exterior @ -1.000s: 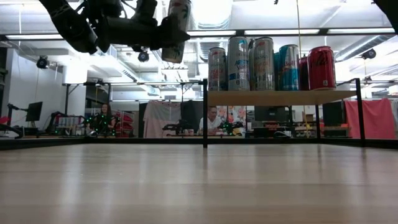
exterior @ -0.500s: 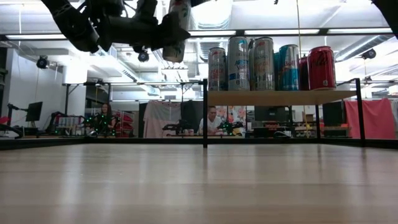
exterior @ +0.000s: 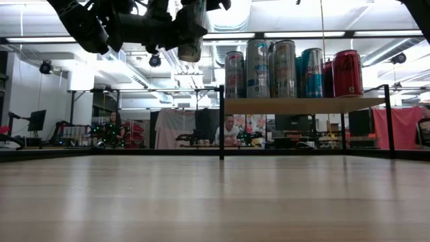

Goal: Place canned beverage on shelf
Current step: Put the white pink soda can on the shelf aligned with the other white pink soda cans

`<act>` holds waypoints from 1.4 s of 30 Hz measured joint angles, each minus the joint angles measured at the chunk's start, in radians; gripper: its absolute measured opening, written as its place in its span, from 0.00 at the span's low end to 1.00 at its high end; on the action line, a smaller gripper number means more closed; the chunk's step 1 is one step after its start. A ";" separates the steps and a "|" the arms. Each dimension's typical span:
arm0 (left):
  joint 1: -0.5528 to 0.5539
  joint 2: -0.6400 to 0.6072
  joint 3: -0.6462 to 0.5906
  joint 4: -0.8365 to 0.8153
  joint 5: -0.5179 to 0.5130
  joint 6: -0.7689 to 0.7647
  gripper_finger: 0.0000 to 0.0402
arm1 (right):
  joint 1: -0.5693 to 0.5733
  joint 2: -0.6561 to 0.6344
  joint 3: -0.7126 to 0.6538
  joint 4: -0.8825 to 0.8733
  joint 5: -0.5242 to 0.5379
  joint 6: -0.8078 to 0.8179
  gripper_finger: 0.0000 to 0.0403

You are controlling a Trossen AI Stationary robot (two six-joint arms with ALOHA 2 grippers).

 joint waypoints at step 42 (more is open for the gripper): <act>0.000 -0.002 -0.001 -0.036 0.035 0.003 0.71 | -0.013 -0.006 -0.002 -0.040 0.057 0.119 0.60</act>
